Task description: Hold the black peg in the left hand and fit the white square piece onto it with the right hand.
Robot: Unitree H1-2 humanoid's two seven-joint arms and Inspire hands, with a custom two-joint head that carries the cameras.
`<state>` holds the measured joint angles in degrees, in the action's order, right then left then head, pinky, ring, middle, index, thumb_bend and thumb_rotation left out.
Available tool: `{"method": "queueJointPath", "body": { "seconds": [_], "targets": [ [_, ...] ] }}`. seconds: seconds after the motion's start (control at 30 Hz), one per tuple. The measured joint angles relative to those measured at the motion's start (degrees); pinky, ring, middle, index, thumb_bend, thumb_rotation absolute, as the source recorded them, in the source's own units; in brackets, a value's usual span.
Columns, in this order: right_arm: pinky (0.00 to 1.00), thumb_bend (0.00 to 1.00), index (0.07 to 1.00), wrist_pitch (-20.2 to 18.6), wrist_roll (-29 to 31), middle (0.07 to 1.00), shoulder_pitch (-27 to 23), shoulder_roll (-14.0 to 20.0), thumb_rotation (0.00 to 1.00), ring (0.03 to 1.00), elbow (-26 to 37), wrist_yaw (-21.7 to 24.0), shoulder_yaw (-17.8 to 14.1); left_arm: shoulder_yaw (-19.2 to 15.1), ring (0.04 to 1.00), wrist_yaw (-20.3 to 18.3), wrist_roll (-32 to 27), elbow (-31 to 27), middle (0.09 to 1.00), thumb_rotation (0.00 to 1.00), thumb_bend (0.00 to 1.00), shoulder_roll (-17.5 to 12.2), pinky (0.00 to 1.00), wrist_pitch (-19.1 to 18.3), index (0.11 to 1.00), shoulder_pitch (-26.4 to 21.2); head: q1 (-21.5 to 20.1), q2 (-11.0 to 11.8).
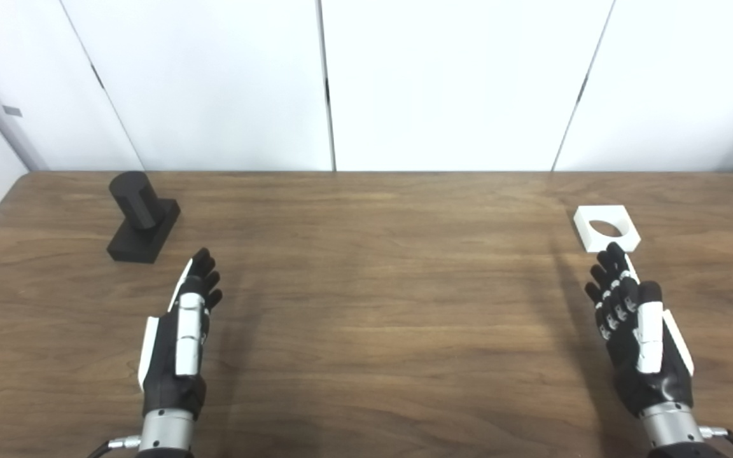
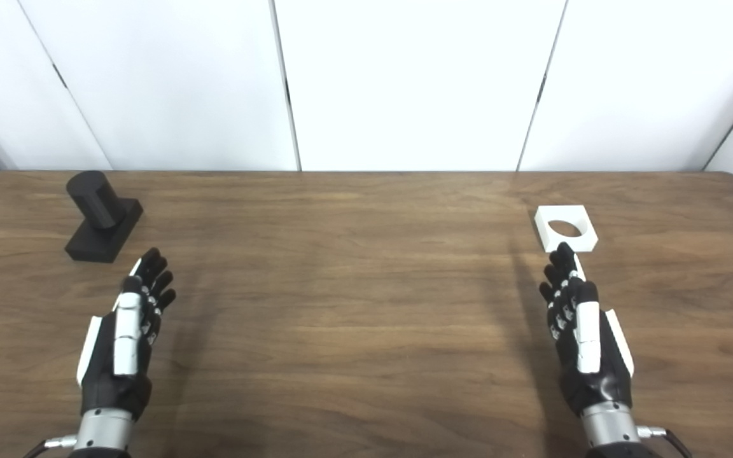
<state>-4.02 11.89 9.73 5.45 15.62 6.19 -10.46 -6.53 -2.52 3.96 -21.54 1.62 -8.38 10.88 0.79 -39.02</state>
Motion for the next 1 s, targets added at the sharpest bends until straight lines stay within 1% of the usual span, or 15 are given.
{"method": "queueJointPath", "body": {
  "seconds": [0.13,0.2,0.27,0.3,0.33,0.43,0.5,0.53,0.6,0.7,0.73,0.8,0.9,0.97,1.0],
  "targets": [
    [1.0,0.64,1.0,0.0,0.4,1.0,0.0,0.0,1.0,1.0,0.0,0.0,0.0,-0.1,0.965,0.0,2.3,0.0,0.964,0.8,0.42,-0.3,1.0,0.1,0.97,0.1,0.4,0.0],
    [1.0,0.64,1.0,0.0,0.4,1.0,0.0,0.0,1.0,1.0,0.0,0.0,0.0,-0.4,0.963,0.0,2.9,-0.2,0.965,0.72,0.39,-0.5,1.0,0.0,0.971,0.1,0.4,0.0],
    [1.0,0.63,1.0,-0.1,0.4,1.0,0.0,0.0,1.0,1.0,0.0,0.0,0.0,-0.6,0.967,0.0,3.9,-1.3,0.959,0.65,0.39,-0.6,0.99,-1.2,0.979,0.1,0.4,0.0],
    [1.0,0.63,1.0,-0.1,0.4,1.0,0.0,0.0,1.0,1.0,0.0,0.0,0.0,-0.6,0.966,0.0,5.5,-2.6,0.956,0.64,0.4,-0.8,0.98,-2.4,0.981,0.1,1.4,-0.3],
    [1.0,0.63,1.0,-0.1,0.5,1.0,0.0,0.0,1.0,1.0,0.0,0.0,0.0,-0.7,0.973,0.0,6.6,-3.7,0.963,0.62,0.41,-1.2,0.98,-3.0,0.986,0.1,1.4,-0.3],
    [1.0,0.62,1.0,-0.2,0.6,1.0,0.0,0.0,1.0,1.0,0.1,0.0,0.0,-1.0,0.976,-1.0,9.4,-6.2,0.973,0.58,0.42,-3.8,0.96,-5.1,0.993,0.0,1.7,-0.4],
    [1.0,0.62,1.0,-0.3,0.6,1.0,0.0,0.0,1.0,1.0,0.1,0.0,0.0,-1.9,0.962,-1.2,12.0,-7.3,0.969,0.59,0.45,-6.0,0.92,-6.8,0.979,0.0,1.8,-0.3],
    [1.0,0.63,1.0,-0.3,0.7,1.0,0.0,0.0,1.0,1.0,0.1,0.0,0.1,-2.4,0.974,-1.1,13.4,-7.6,0.982,0.59,0.47,-7.1,0.95,-7.8,0.981,0.0,1.8,-0.2],
    [1.0,0.63,1.0,-0.3,0.7,1.0,0.1,0.0,1.0,1.0,0.1,-0.1,0.2,-3.3,0.985,-1.1,15.6,-8.3,0.996,0.59,0.48,-8.2,0.98,-10.8,0.985,-0.3,2.1,-0.1],
    [1.0,0.61,1.0,-0.3,0.6,1.0,0.2,0.0,1.0,1.0,0.0,-0.1,0.4,-2.9,0.997,-1.4,20.2,-8.9,1.0,0.61,0.49,-10.8,1.0,-14.7,0.996,-0.5,2.3,0.0],
    [1.0,0.61,1.0,-0.3,0.5,1.0,0.3,0.0,1.0,1.0,0.0,-0.1,0.6,-2.9,0.999,-1.6,21.5,-8.9,1.0,0.56,0.49,-11.7,1.0,-15.7,0.996,-0.5,2.3,-0.1],
    [1.0,0.61,1.0,-0.3,0.5,1.0,0.2,0.0,1.0,1.0,0.0,-0.1,0.7,-3.1,1.0,-1.8,23.0,-8.8,1.0,0.52,0.49,-13.5,0.98,-16.6,0.998,-1.0,2.5,-0.3],
    [1.0,0.63,1.0,-0.3,0.5,1.0,0.2,0.0,1.0,1.0,0.0,-0.1,0.7,-3.1,0.996,-1.9,24.9,-6.4,1.0,0.51,0.55,-16.4,0.91,-17.0,0.988,-3.4,2.6,-0.3],
    [1.0,0.64,1.0,-0.4,0.6,1.0,0.2,0.0,1.0,1.0,0.0,-0.1,0.7,-3.1,0.999,-1.7,26.7,-4.1,1.0,0.49,0.61,-17.9,0.91,-17.6,0.973,-5.2,2.6,-0.3],
    [1.0,0.64,1.0,-0.6,0.6,1.0,0.2,0.0,1.0,1.0,0.0,-0.1,0.8,-2.9,1.0,-1.4,27.7,-2.9,1.0,0.47,0.63,-18.4,0.97,-17.6,0.965,-6.0,2.6,-0.3]
  ]
}}
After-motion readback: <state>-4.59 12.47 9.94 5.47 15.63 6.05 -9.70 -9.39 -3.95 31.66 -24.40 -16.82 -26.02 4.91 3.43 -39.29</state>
